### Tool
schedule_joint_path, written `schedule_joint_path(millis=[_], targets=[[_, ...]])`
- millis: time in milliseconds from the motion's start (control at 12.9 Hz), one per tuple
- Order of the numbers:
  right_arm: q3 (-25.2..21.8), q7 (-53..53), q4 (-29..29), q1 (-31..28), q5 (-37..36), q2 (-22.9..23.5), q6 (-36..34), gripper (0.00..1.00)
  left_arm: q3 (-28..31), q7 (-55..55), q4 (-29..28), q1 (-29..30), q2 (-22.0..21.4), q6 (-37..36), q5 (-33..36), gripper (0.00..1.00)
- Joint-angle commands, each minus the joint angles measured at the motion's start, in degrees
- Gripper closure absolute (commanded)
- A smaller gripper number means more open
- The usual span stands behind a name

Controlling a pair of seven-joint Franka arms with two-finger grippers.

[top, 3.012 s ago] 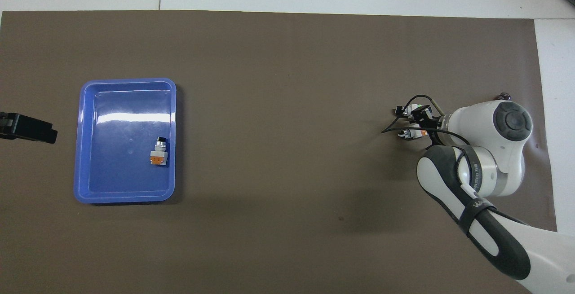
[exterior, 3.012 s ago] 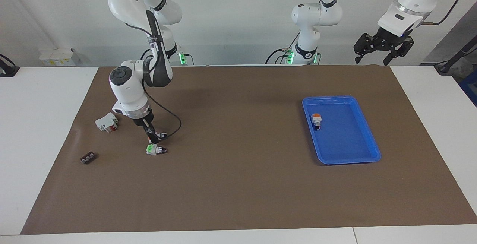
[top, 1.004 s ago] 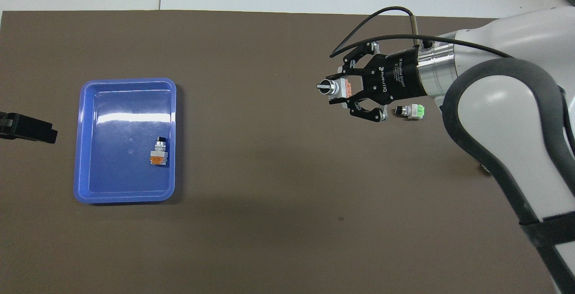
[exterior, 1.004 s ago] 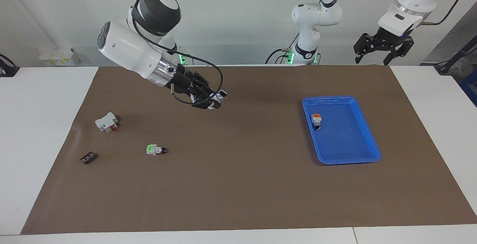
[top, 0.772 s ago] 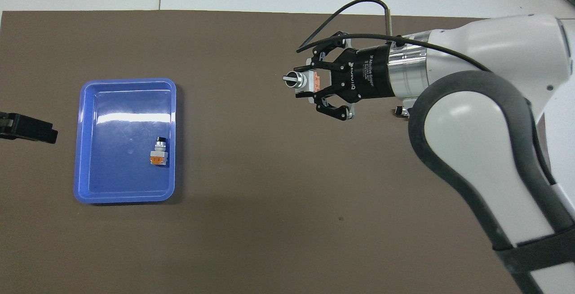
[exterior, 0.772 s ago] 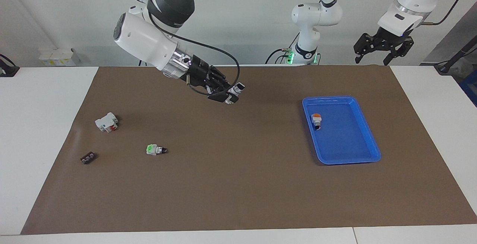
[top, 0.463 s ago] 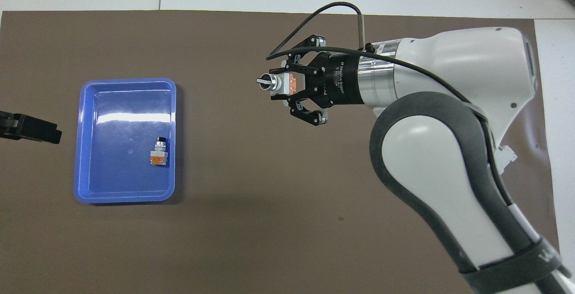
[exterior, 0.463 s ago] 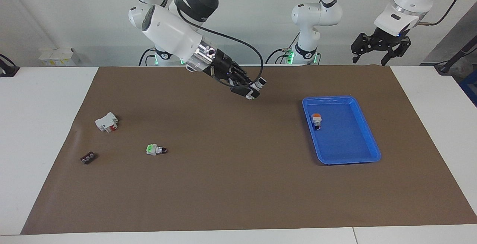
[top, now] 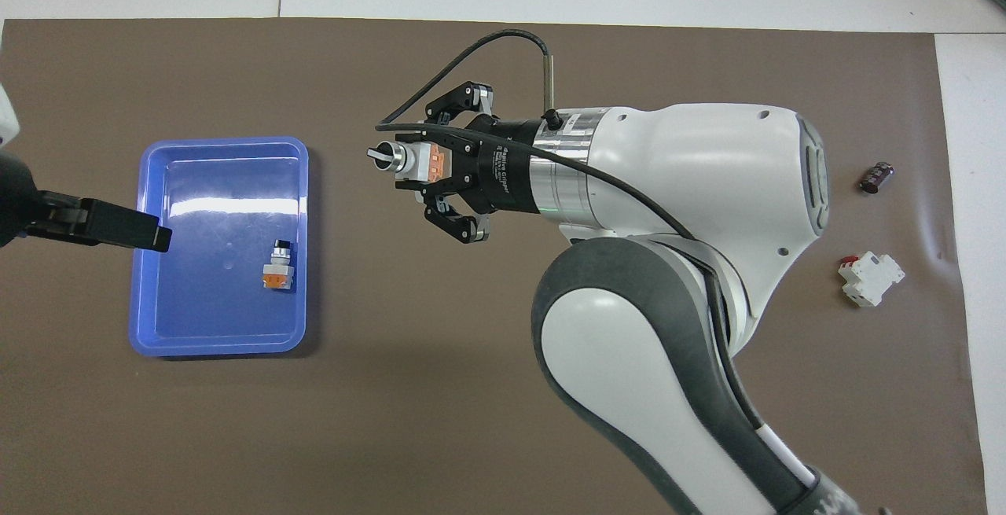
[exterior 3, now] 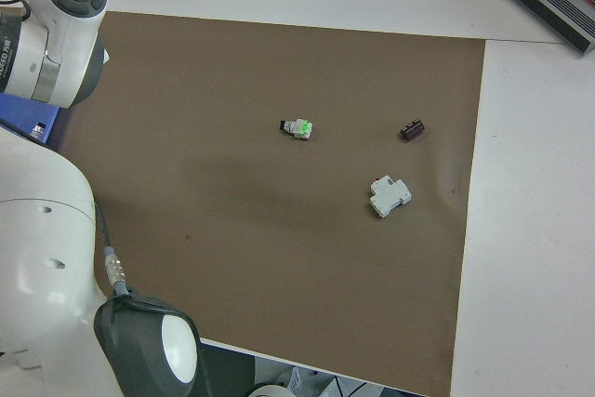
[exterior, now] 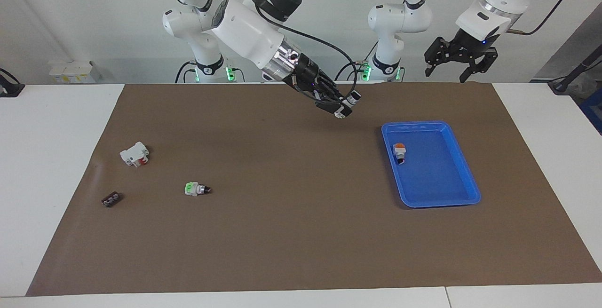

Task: Turn and place switch with both arms
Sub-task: 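Move the left gripper toward the switch held by the right gripper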

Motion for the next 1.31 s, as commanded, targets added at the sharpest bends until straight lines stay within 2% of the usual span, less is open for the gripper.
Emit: schedule_joint_path(millis=[0,386,541,850,1081,1159,1236], targets=[[0.0,0.5,0.9,-0.2,0.4,0.8,0.3,1.00,0.4,-6.1,-1.5,-0.5,-1.0,3.7,-6.1,0.00],[0.0,0.5,0.8,0.0,0.3,0.9,0.4,1.00,0.2,-24.4,-3.3,-1.0,-1.0,10.8,-17.7,0.00],[0.0,0.6,0.8,1.0,0.3,0.9,0.9,1.00,-0.3,-34.4,-3.7,-1.9,-0.7,11.4,-19.0,0.00],[0.0,0.6,0.7,1.1,0.3,0.9,1.7,1.00,-0.6,-61.6,-3.7,-5.4,-0.1,20.0,-20.3,0.02],[0.0,0.6,0.7,1.1,0.3,0.9,1.8,1.00,-0.8,-73.4,-3.6,-7.4,0.0,21.6,-20.2,0.20],[0.0,0.5,0.7,1.1,0.3,0.9,1.8,1.00,-0.8,-77.0,-3.8,-8.1,0.0,21.7,-19.8,0.32],[0.0,0.6,0.6,1.1,0.3,0.9,1.7,1.00,-0.8,-79.2,-4.0,-9.1,-0.1,22.5,-19.8,0.35]])
